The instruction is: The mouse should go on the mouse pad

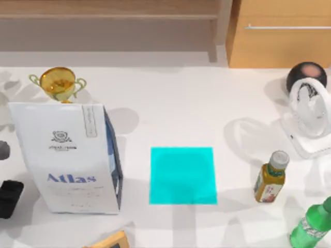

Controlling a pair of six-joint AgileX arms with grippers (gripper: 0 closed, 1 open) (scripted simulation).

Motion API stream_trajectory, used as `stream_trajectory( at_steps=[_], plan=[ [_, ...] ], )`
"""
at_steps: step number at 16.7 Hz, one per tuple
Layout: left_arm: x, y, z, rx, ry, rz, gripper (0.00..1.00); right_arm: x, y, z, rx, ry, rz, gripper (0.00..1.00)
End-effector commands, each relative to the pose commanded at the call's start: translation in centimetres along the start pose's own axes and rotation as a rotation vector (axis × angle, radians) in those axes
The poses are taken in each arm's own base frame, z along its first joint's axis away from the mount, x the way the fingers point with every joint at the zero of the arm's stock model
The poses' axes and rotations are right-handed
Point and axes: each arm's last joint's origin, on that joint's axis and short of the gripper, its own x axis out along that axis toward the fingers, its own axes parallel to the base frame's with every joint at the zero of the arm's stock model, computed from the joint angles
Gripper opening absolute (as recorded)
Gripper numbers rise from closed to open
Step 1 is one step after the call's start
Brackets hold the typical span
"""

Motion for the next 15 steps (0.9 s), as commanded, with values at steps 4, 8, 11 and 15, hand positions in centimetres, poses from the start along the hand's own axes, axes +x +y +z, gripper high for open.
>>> stream_trajectory(
  at_steps=[4, 8, 11, 15],
  plan=[
    [0.0, 0.0, 0.0, 0.000, 0.000, 0.000, 0.10, 0.0, 0.0, 0.0, 0.000, 0.000, 0.000, 1.00],
    [0.0, 0.0, 0.0, 0.000, 0.000, 0.000, 0.00, 0.0, 0.0, 0.0, 0.000, 0.000, 0.000, 1.00],
    [0.0, 0.0, 0.0, 0.000, 0.000, 0.000, 0.00, 0.0, 0.0, 0.0, 0.000, 0.000, 0.000, 1.00],
    [-2.2, 0.1, 0.2, 0.001, -0.036, 0.005, 0.00, 0.0, 0.0, 0.0, 0.000, 0.000, 0.000, 1.00]
  ],
)
